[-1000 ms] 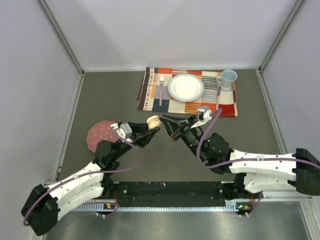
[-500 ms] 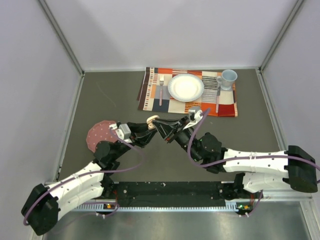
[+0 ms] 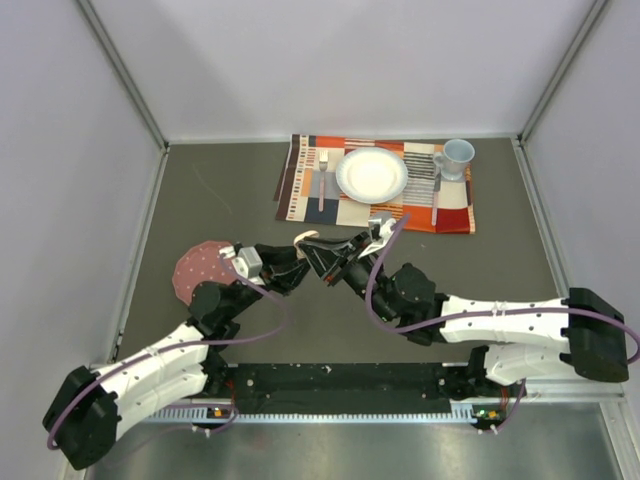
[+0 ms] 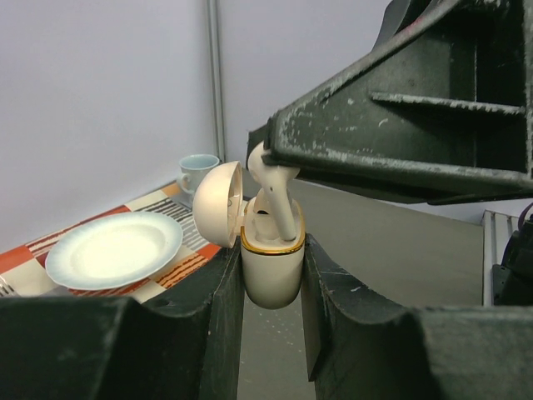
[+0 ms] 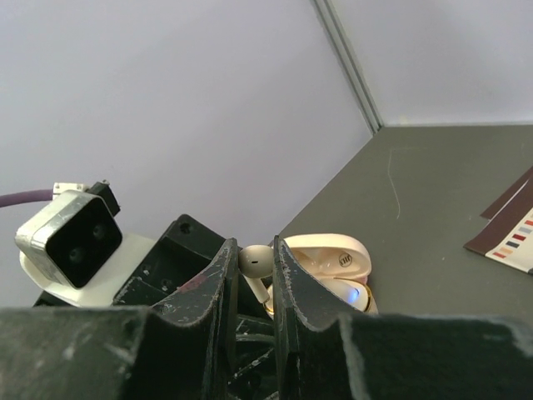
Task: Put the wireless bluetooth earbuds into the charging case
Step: Insert the left earbud into the left side groove of the charging case.
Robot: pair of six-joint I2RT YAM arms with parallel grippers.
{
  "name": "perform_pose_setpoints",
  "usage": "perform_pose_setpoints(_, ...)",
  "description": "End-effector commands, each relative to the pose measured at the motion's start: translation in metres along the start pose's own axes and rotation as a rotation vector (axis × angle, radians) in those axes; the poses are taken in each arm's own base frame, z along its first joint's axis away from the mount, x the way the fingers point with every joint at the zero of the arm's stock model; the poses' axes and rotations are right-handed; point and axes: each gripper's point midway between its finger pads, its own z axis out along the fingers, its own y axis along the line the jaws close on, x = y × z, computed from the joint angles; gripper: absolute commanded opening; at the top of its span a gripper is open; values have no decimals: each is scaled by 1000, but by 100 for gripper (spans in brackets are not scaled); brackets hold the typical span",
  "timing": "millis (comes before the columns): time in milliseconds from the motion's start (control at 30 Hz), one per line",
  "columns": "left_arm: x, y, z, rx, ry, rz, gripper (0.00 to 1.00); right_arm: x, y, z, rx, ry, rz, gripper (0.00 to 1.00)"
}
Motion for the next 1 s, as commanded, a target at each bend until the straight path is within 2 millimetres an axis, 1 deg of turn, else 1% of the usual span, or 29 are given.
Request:
perform_pose_setpoints(0, -26, -4, 0, 12, -90, 26, 0, -15, 13, 5, -9, -44, 25, 0)
perform_pose_setpoints(333, -26, -3, -1, 7, -94, 28, 0, -14, 9, 7, 14, -42, 18, 0)
perform_pose_setpoints(500, -27, -3, -1, 6, -100, 27, 0, -10, 10, 8, 9, -37, 27, 0)
perform_pose_setpoints(567, -27, -3, -1, 6, -100, 25, 0, -3, 10, 8, 6, -23, 39, 0)
perform_pose_setpoints(600, -28, -4, -2, 8, -103, 26, 0, -5, 11, 8, 2, -33, 50, 0)
perform_pose_setpoints(667, -28, -3, -2, 2, -103, 27, 0, -1, 7, 7, 14, -32, 53, 0)
perform_pose_setpoints(833, -31, 0, -5, -20, -116, 28, 0, 0, 2, 5, 32, -34, 40, 0)
perform_pose_setpoints(967, -33, 2, -7, -36, -127, 35, 0, 5, 0, 3, 34, -17, 22, 0)
